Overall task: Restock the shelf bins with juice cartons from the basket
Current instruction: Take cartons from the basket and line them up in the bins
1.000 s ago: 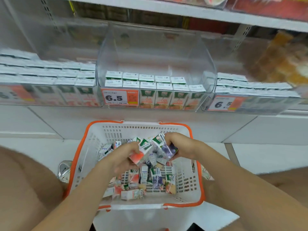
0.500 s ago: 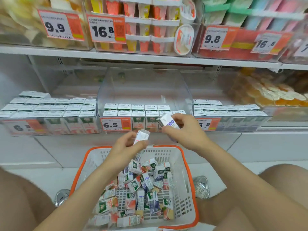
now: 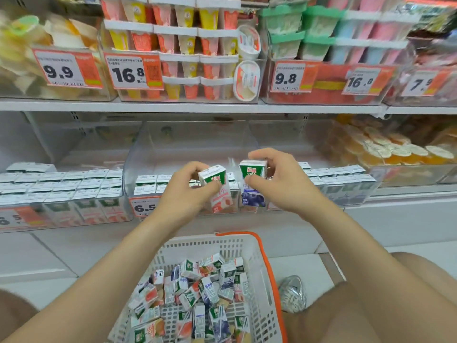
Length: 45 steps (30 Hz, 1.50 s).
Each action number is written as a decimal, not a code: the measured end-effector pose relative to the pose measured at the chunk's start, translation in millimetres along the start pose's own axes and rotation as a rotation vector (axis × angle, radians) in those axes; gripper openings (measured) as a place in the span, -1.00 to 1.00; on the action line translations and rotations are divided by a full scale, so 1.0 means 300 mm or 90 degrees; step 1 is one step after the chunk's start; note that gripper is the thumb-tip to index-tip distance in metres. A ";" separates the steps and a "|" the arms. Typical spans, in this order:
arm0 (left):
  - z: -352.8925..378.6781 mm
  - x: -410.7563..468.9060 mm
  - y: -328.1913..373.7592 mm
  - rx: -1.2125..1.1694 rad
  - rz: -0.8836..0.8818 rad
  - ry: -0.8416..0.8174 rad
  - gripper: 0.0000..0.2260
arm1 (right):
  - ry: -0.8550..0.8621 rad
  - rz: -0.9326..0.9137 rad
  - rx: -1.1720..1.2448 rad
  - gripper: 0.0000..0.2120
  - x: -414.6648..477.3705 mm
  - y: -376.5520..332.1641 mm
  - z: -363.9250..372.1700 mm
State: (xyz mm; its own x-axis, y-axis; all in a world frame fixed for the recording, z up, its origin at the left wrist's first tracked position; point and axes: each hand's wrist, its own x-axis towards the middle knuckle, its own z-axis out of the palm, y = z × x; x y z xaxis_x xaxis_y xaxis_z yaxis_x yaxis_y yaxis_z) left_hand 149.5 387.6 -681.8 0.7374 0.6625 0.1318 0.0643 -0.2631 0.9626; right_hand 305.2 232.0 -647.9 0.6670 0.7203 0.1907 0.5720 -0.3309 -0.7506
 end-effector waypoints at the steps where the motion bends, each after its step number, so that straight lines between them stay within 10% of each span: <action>1: 0.016 0.029 0.021 0.021 0.024 0.000 -0.87 | 0.013 -0.016 -0.035 -0.54 0.016 0.000 -0.032; 14: 0.272 0.356 -0.040 0.328 0.156 0.005 -0.70 | 0.109 -0.201 -0.322 -0.55 0.251 0.131 -0.200; 22: 0.296 0.369 -0.083 0.611 -0.001 -0.179 -0.73 | 0.122 -0.204 -0.284 -0.60 0.272 0.265 -0.252; 29: 0.421 0.328 -0.025 0.481 0.303 0.082 -0.87 | 0.179 -0.053 -0.334 -0.58 0.280 0.383 -0.357; 34: 0.553 0.318 -0.010 0.561 0.473 -0.052 -0.83 | 0.138 0.017 -0.423 -0.47 0.321 0.492 -0.376; 45: 0.610 0.316 -0.050 0.793 0.454 -0.115 -0.55 | 0.024 0.060 -0.477 -0.45 0.392 0.586 -0.371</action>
State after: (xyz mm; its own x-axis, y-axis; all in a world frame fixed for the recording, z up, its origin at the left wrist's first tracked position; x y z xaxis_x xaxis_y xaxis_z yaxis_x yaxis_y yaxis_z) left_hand 341.4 325.9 -727.1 0.9290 0.0608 0.3650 0.1168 -0.9841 -0.1336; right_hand 537.2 190.8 -687.0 0.7367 0.6522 0.1785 0.6750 -0.7251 -0.1367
